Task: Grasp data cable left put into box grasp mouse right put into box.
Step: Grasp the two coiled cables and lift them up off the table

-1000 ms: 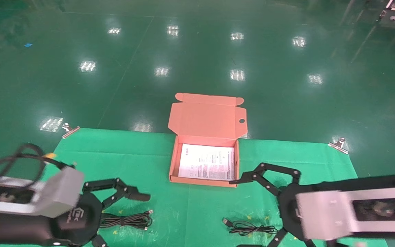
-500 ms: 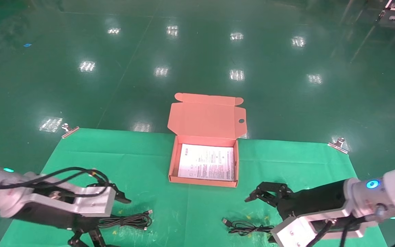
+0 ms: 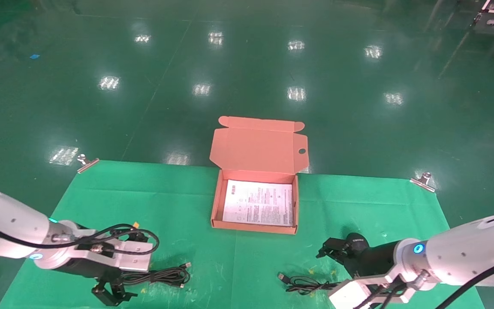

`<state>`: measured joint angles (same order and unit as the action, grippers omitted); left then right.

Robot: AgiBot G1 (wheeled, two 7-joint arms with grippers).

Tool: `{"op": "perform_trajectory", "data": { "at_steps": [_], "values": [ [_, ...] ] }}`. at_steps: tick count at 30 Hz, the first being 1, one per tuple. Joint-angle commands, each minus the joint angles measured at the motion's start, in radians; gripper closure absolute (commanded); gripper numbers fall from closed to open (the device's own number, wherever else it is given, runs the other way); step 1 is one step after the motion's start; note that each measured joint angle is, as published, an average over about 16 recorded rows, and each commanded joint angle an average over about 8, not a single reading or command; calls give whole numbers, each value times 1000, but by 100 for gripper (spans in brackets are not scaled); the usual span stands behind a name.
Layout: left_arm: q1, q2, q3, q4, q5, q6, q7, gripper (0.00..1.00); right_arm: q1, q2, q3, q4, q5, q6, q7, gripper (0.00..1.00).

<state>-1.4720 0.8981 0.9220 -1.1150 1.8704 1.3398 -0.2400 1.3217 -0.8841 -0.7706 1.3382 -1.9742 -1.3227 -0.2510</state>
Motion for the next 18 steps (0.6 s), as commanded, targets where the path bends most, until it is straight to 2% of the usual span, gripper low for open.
{"op": "perform_trajectory", "data": {
  "at_steps": [1,9,18],
  "values": [
    [9,13,7,18,22,-20,-11,0,-13,-14,-8,-2,-30,19,25,0],
    [44,45,-8,156,3,-92,-5,0,-45,-65,-14,-73,-71,46,143,0],
    [46,89,-27,311,-34,-135,32,0,-40,-131,-21,-229,-106,96,172,0]
  ]
}}
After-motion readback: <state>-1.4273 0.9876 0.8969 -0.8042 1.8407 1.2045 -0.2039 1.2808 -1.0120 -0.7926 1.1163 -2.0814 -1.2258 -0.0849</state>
